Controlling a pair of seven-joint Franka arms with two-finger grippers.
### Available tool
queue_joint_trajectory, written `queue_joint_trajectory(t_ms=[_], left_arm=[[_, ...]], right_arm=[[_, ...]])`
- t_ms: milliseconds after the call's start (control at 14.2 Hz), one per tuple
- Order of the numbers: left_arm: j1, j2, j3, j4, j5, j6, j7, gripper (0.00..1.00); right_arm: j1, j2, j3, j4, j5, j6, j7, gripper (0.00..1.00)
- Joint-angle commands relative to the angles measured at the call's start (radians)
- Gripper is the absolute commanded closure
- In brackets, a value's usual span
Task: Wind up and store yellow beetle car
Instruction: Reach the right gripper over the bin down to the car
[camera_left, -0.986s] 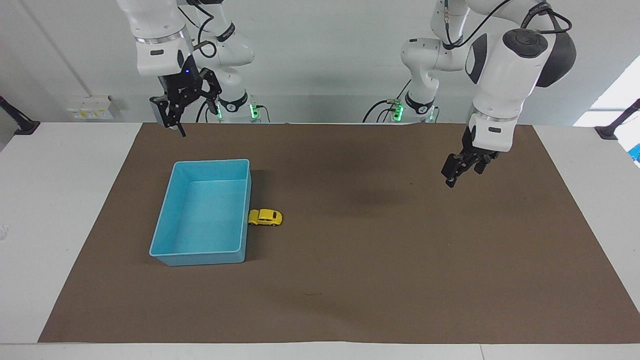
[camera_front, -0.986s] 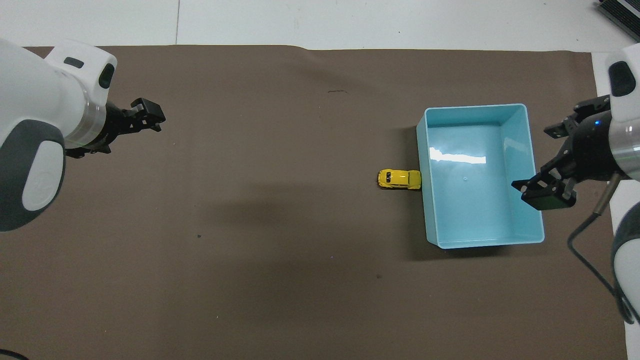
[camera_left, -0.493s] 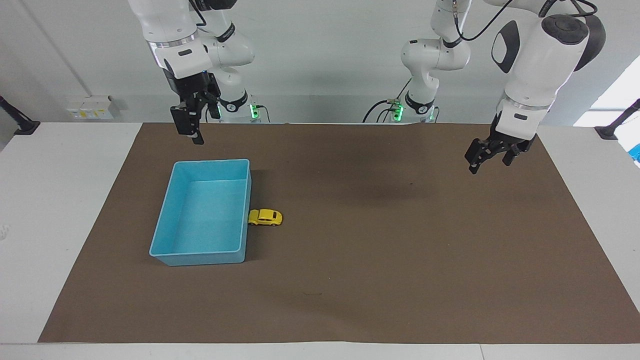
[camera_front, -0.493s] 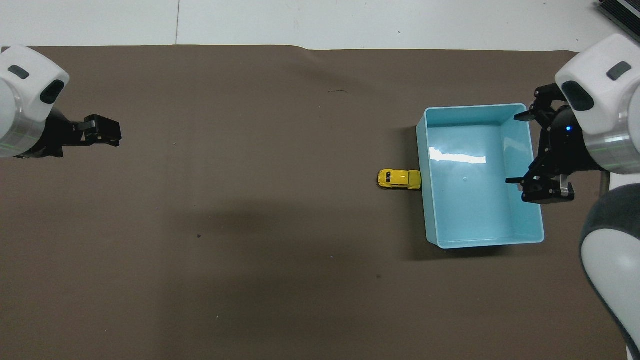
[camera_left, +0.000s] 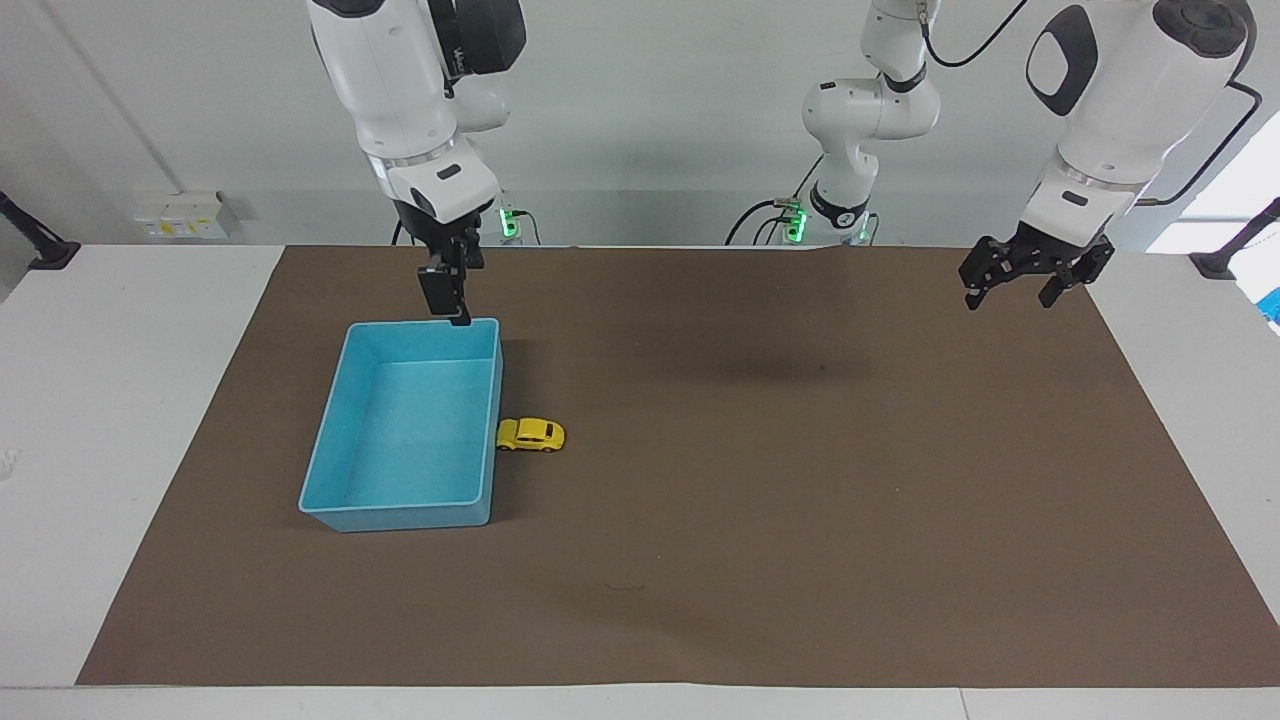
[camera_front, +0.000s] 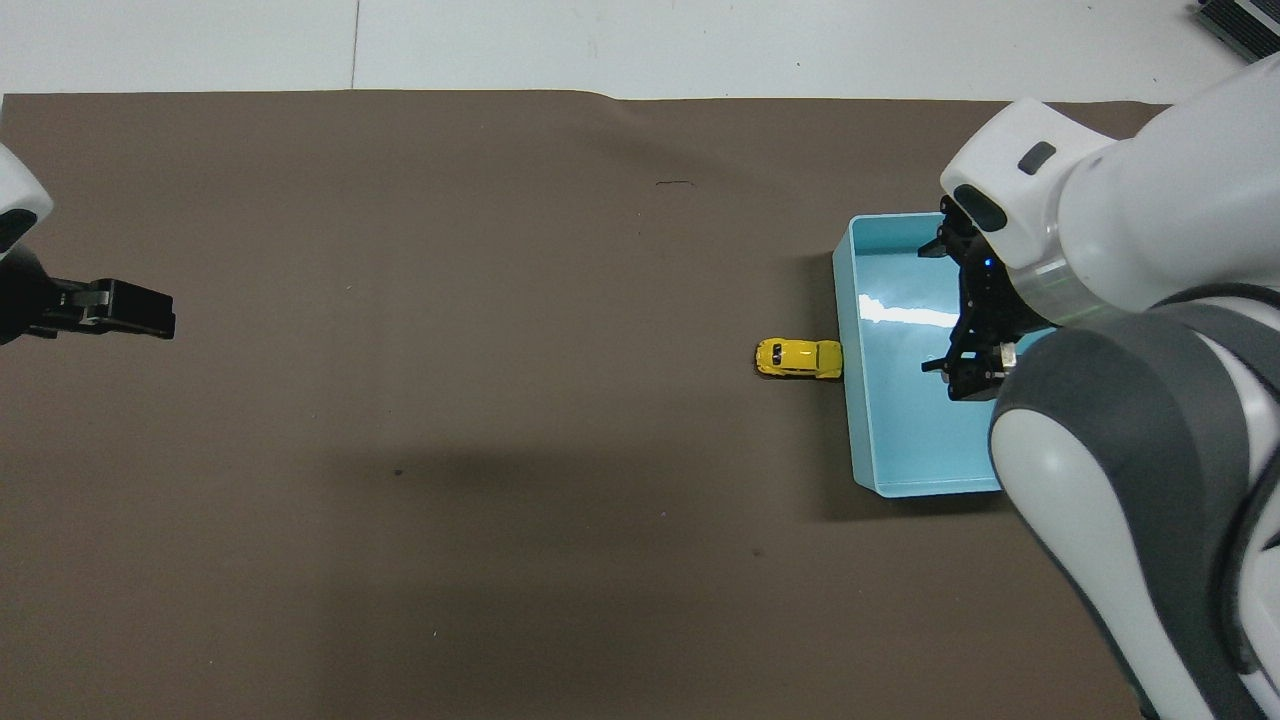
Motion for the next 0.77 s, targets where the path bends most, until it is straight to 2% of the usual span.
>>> queue_joint_trajectory(t_ms=[0,211,352,493,704], left_arm=[[0.011,-0.064,-0.012,-0.014,-0.017,-0.033,0.022,0.00],[0.008,-0.092,-0.012,-0.012,-0.017,-0.059,0.036,0.00],[0.005,-0.099,-0.018,-0.009,-0.019,-0.065,0.034,0.00],[0.010,-0.101,-0.015,0.035,-0.046,-0.076,0.034,0.00],[0.019,-0.102,-0.009,0.028,-0.069,-0.079,0.033,0.00]], right_arm=[[0.010,0.062,0.008,0.040,0.012,0.008,0.013,0.00],[0.021,0.099,0.008,0.040,0.009,0.017,0.050,0.00],[0.025,0.120,0.010,0.034,0.001,0.054,0.040,0.00],[0.028,0.133,0.010,0.025,0.001,0.091,0.022,0.00],[0.033,0.140,0.010,0.014,-0.001,0.106,-0.024,0.00]])
